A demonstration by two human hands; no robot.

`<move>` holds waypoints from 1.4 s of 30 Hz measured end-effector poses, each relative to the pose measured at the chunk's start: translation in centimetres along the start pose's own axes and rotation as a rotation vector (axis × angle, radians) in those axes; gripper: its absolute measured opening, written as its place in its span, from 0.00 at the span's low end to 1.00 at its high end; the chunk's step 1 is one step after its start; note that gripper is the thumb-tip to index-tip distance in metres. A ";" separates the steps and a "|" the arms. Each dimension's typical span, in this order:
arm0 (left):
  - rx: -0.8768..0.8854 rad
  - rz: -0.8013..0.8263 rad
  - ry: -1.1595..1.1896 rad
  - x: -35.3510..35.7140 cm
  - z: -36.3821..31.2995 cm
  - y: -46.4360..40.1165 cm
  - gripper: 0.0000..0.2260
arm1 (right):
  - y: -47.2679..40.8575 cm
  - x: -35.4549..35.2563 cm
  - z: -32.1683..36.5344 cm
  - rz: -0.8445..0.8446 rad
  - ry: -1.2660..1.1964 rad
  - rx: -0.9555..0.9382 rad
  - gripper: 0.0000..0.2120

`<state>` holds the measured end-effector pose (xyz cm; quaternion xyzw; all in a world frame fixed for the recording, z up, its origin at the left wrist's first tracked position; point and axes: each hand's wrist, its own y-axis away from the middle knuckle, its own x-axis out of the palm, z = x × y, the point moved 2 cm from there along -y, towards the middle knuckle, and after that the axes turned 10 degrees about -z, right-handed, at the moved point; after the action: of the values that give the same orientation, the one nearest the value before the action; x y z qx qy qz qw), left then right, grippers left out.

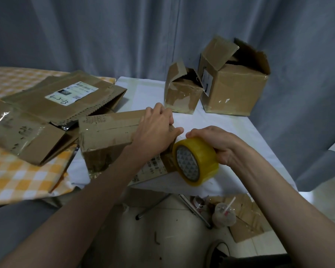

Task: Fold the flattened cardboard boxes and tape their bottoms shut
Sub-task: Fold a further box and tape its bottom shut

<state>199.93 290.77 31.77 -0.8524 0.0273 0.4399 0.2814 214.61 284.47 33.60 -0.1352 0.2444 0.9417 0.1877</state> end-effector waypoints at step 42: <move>-0.111 -0.174 0.521 -0.5 -2.9 1.2 0.03 | 1.9 -2.6 -2.1 -0.030 0.025 -0.585 0.15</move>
<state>201.38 288.25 32.94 -0.9500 0.0013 0.1810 0.2544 216.46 281.07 33.53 -0.1990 -0.0372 0.9675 0.1515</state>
